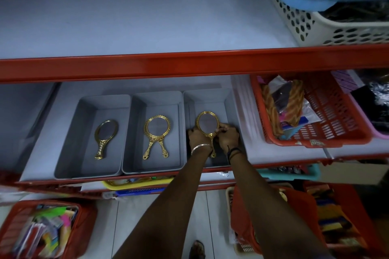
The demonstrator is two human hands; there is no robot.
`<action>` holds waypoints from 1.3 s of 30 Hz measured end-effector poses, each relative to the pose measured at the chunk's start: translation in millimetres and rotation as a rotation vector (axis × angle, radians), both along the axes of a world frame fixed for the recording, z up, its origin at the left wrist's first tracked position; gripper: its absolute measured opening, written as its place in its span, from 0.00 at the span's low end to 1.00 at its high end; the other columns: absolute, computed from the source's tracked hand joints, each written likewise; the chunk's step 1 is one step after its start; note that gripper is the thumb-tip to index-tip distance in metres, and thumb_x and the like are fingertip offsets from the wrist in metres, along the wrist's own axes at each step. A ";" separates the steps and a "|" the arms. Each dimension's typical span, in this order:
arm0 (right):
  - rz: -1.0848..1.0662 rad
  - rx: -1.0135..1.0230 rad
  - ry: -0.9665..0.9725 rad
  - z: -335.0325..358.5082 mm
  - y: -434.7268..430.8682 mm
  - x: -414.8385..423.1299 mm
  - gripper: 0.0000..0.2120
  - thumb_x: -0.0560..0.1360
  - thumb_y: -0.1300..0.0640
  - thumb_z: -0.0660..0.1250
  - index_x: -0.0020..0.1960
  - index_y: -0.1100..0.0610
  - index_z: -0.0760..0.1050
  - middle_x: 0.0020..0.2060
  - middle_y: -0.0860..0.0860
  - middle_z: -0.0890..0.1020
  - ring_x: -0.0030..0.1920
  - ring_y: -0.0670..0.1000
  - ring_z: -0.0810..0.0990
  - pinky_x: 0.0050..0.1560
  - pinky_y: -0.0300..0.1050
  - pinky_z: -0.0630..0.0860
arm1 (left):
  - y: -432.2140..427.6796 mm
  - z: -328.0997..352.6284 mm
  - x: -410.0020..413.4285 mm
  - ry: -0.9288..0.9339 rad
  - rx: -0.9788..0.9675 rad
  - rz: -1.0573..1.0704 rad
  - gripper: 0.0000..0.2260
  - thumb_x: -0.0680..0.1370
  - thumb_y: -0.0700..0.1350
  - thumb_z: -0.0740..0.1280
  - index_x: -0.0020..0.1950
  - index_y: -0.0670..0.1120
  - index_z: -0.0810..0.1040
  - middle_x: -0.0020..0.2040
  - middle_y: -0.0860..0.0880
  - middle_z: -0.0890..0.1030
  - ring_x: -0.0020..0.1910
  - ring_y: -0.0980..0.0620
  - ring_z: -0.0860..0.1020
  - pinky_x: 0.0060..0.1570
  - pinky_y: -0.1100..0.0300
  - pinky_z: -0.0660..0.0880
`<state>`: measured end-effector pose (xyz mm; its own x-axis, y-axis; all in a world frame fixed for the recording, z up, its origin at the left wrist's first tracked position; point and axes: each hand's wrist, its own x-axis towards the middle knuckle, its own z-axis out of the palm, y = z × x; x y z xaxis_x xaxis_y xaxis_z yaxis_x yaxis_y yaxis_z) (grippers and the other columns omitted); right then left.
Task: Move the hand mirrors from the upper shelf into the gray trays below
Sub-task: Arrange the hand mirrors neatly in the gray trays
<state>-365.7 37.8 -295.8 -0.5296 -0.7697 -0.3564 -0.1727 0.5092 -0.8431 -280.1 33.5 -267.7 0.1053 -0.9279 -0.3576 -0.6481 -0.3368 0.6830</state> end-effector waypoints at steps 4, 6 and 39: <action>-0.043 0.002 -0.016 -0.7 0.8 3.3 0.13 0.74 0.68 0.63 0.55 0.62 0.81 0.51 0.60 0.85 0.53 0.58 0.82 0.58 0.56 0.79 | -1.6 1.5 -0.2 -0.012 0.007 0.001 0.14 0.76 0.36 0.63 0.61 0.35 0.75 0.62 0.36 0.76 0.61 0.41 0.75 0.59 0.54 0.74; -0.056 0.003 -0.018 -0.8 1.2 4.5 0.12 0.74 0.68 0.63 0.55 0.62 0.81 0.51 0.59 0.85 0.53 0.58 0.82 0.59 0.54 0.79 | -2.1 1.7 0.2 -0.015 0.006 -0.001 0.14 0.76 0.35 0.63 0.61 0.34 0.75 0.62 0.35 0.76 0.61 0.41 0.75 0.59 0.54 0.74; -0.066 -0.043 -0.028 10.6 11.8 6.6 0.11 0.75 0.61 0.65 0.53 0.65 0.81 0.49 0.62 0.84 0.52 0.61 0.82 0.58 0.57 0.78 | 4.1 18.4 9.4 -0.046 -0.010 -0.066 0.14 0.77 0.37 0.62 0.61 0.35 0.74 0.62 0.36 0.76 0.60 0.42 0.75 0.59 0.56 0.73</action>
